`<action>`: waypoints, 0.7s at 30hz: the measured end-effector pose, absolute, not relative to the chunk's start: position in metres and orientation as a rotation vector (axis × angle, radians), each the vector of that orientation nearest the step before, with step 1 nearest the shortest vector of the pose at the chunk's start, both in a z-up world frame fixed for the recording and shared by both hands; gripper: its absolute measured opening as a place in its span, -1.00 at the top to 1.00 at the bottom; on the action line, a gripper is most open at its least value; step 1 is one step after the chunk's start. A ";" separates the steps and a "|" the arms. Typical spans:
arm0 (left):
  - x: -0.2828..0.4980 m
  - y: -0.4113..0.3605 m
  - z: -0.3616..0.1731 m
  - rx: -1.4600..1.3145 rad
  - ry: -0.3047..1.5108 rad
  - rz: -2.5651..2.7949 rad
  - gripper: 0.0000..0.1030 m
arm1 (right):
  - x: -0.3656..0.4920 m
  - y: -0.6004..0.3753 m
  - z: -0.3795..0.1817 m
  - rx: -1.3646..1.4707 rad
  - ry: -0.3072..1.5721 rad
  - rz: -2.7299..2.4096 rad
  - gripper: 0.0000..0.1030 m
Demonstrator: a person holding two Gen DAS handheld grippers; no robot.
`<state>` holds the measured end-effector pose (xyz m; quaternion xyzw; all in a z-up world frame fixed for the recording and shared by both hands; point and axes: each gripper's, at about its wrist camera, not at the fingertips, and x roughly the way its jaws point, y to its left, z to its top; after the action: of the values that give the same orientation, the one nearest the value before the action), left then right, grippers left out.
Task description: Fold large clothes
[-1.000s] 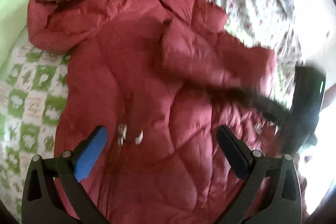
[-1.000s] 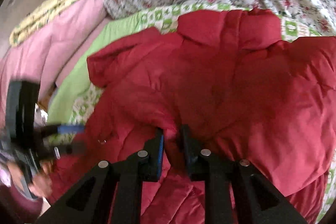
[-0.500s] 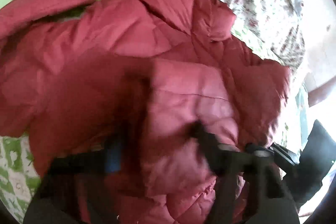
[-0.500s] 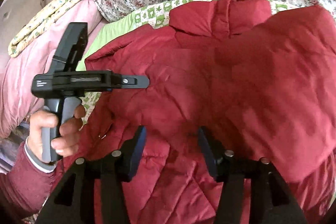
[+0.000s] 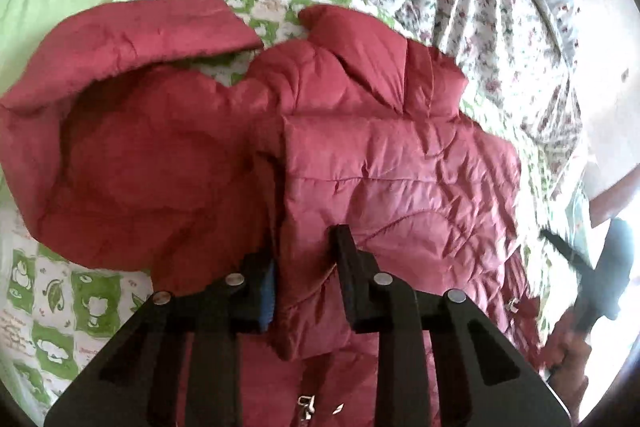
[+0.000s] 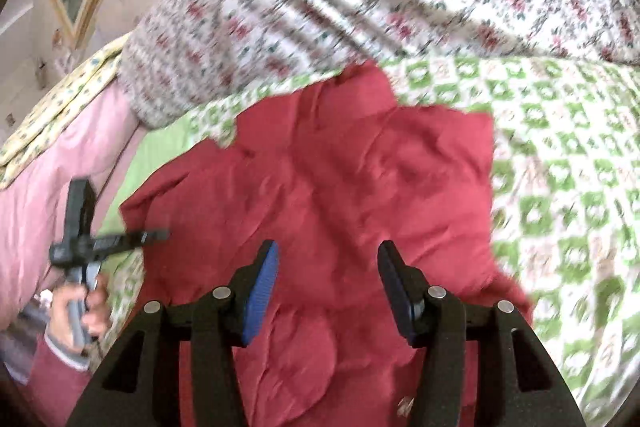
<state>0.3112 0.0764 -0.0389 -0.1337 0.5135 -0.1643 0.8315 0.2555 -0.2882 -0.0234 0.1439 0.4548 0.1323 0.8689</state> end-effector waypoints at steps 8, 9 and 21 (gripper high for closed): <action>0.304 0.074 -0.035 -0.219 1.074 -0.321 0.49 | 0.318 -0.281 -0.087 0.137 1.078 0.149 -0.01; 0.301 0.077 -0.032 -0.216 1.064 -0.320 0.49 | 0.320 -0.285 -0.100 0.157 1.106 0.154 -0.02; 0.268 0.044 0.029 -0.190 0.880 -0.398 0.49 | 0.323 -0.280 -0.117 0.124 1.112 0.131 -0.14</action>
<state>0.2681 0.0443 0.0294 -0.0911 0.4227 -0.1909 0.8813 0.3235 -0.2795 -0.1168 0.0586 0.5269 0.0621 0.8456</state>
